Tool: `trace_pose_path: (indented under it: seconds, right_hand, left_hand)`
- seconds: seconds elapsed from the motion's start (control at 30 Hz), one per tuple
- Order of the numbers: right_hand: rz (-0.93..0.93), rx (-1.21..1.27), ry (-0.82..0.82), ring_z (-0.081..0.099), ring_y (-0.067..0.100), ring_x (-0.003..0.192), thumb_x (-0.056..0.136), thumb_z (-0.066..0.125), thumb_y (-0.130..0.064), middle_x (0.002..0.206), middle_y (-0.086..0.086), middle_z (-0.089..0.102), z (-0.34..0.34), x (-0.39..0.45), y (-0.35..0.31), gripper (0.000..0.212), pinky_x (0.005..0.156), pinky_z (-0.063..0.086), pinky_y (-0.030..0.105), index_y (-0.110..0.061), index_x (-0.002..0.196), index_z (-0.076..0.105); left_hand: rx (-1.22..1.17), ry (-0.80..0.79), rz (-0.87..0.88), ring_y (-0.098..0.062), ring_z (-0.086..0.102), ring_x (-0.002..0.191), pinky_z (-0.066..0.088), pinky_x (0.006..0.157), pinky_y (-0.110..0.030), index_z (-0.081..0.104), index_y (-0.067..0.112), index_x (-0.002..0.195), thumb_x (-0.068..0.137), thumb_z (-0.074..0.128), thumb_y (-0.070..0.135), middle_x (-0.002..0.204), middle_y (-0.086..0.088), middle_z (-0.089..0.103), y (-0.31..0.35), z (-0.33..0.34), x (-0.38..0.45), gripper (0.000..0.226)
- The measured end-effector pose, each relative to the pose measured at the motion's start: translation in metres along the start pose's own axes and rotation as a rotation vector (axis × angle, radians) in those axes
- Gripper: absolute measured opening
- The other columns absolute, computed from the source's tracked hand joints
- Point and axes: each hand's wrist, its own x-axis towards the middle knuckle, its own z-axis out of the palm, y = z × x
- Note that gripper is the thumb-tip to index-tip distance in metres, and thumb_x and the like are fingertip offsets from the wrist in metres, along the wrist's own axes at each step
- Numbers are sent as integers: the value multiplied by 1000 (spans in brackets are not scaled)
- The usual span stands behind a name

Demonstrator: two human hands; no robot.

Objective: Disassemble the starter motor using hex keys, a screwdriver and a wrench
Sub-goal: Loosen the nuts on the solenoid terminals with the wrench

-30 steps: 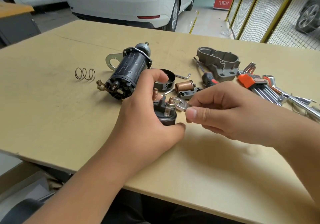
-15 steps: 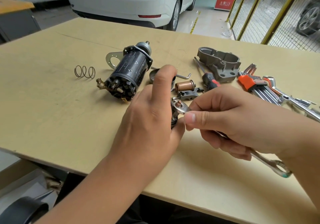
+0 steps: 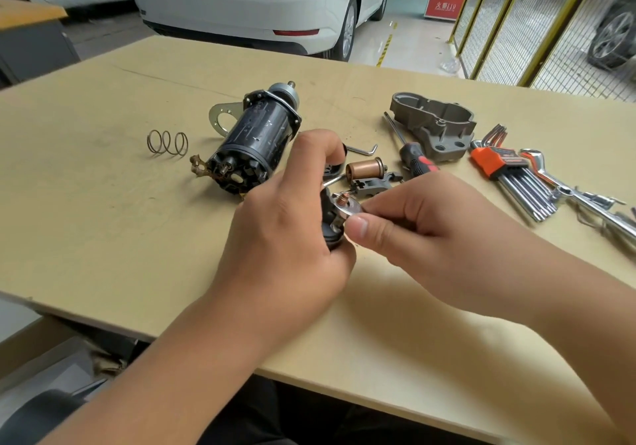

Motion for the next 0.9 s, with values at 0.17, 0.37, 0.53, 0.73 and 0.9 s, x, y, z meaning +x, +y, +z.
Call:
trace_pose_path:
  seconds: [0.17,0.37,0.53,0.73,0.9]
  right_hand:
    - [-31,39,-3,23,12,51,101,59,-30,54,0,28,2,-2,2,52,47,21,28,-3,60,41]
    - [-60,119,-44,22,10,51,102,58,-23,55,0,27,3,1,13,49,46,20,23,1,63,41]
    - [-110,122,-57,24,8,51,103,58,-20,55,-1,28,1,3,18,49,47,21,15,4,63,42]
    - [-145,77,-69,23,9,54,102,59,-15,56,6,29,0,6,22,46,49,22,22,6,64,44]
    - [-307,-47,-73,28,5,54,99,59,-21,57,-4,32,-11,6,20,40,52,24,13,4,69,58]
  left_hand:
    - [-19,-18,23,-16,59,66,46,58,-32,42,31,114,65,74,16,77,6,58,-2,-4,1,60]
    - [-2,-60,18,-16,58,62,46,55,-36,42,35,112,63,72,19,72,9,55,-4,-4,4,59]
    - [-9,-77,31,-15,56,61,46,54,-35,42,34,109,64,72,19,71,14,51,-4,-3,6,55]
    - [27,-101,22,-14,54,57,43,51,-33,42,32,107,64,74,17,70,13,50,-3,-4,8,55]
    - [-303,-203,-40,-16,58,58,47,50,-31,44,30,113,65,76,6,75,2,59,-4,-9,7,63]
